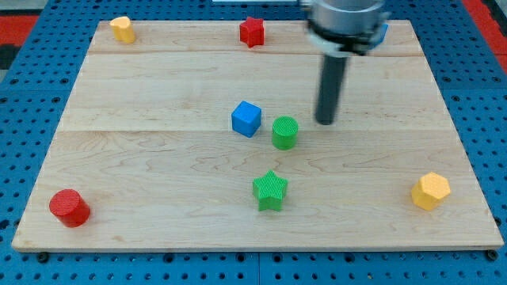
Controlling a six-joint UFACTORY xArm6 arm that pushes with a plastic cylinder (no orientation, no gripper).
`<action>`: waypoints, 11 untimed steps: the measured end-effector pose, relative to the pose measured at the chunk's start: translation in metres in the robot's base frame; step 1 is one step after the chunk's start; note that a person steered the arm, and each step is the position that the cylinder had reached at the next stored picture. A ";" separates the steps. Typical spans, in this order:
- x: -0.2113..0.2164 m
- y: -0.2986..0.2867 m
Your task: Place the yellow hexagon towards the bottom right side of the green circle
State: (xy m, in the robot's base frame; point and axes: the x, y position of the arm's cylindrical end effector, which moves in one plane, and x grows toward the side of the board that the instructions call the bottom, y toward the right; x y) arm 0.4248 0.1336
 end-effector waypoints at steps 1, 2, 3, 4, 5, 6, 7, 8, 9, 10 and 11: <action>0.009 0.116; 0.059 0.198; 0.103 0.209; 0.114 0.176; 0.114 0.132; 0.118 0.091; 0.138 0.096; 0.159 0.095; 0.149 0.042; 0.114 -0.014; 0.110 -0.034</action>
State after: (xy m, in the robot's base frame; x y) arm 0.5349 0.0991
